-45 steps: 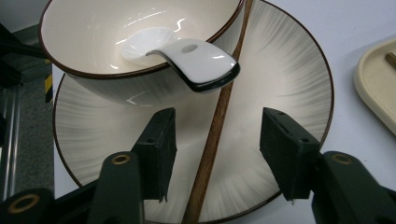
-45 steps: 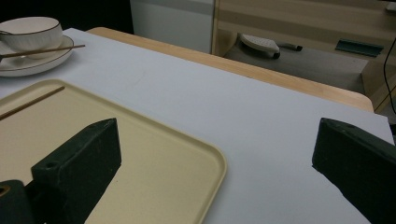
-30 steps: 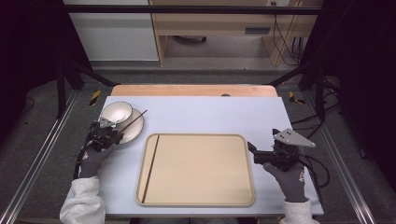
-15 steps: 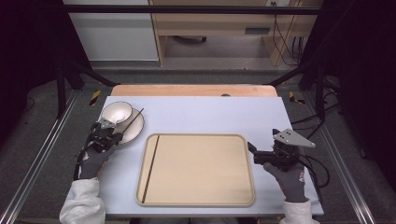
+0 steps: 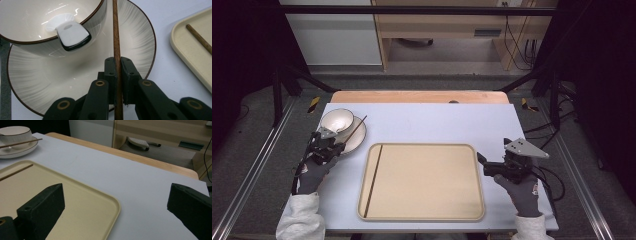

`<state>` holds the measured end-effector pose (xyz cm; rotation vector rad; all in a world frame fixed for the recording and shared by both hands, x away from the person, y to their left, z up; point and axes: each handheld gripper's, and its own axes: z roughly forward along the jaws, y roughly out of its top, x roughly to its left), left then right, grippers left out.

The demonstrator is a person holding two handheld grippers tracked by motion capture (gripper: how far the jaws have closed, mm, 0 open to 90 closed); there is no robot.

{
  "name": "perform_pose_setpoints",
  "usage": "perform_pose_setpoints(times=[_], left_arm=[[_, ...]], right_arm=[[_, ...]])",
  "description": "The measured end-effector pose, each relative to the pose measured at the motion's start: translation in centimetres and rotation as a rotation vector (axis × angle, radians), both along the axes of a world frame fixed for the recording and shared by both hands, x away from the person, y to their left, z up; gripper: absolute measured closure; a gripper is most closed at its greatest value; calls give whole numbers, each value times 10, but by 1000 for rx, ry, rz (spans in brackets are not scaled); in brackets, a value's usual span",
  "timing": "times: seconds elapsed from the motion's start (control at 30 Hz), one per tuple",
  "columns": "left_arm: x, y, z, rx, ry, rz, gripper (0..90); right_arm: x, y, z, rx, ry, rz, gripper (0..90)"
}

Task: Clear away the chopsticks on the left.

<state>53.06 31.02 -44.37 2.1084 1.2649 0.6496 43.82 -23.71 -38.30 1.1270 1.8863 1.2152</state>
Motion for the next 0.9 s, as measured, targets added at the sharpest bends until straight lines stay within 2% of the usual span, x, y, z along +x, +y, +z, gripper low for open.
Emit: perform_pose_setpoints(times=[0.3, 0.6, 0.9], left_arm=[[-15, -5, 10, -42, -32, 31, 839], [-34, -15, 18, -44, -53, 32, 839], [-53, -29, 28, -62, -86, 61, 839]], right_arm=[[-1, 0, 0, -2, -1, 2, 14], [-2, 0, 1, 0, -3, 2, 14], [-3, -1, 1, -8, -5, 2, 12]])
